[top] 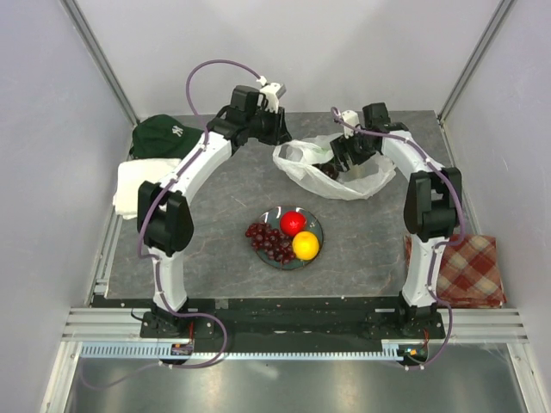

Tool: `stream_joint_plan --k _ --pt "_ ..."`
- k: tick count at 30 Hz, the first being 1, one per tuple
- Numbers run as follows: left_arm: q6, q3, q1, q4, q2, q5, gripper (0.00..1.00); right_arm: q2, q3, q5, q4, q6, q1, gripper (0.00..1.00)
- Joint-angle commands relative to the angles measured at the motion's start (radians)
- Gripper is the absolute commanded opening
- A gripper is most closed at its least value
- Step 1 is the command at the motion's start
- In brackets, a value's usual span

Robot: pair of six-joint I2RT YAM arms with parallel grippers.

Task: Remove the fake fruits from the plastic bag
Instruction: Take out the fake fruit from the plastic bag.

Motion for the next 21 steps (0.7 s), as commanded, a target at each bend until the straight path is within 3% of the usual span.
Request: stream_joint_plan --k 1,5,9,15,18,21 --pt "0.004 0.002 0.001 -0.009 -0.010 -0.013 0.31 0.076 0.063 -0.004 0.056 0.077 0.023 0.89" --pt "0.006 -0.011 0.006 -0.026 -0.050 -0.010 0.64 0.107 0.114 0.094 0.131 0.123 0.030 0.89" --pt "0.004 -0.043 0.015 -0.049 -0.088 0.040 0.70 0.136 0.171 0.113 0.134 0.129 0.032 0.89" --pt "-0.042 -0.043 0.043 -0.075 -0.130 0.134 0.71 0.201 0.283 0.154 0.130 0.109 0.038 0.89" --pt "-0.040 -0.028 0.043 -0.072 -0.107 0.120 0.74 0.209 0.307 0.147 0.122 0.094 0.037 0.89" --pt "-0.039 -0.008 0.037 -0.074 -0.050 0.069 0.70 0.233 0.319 0.156 0.127 0.077 0.038 0.90"
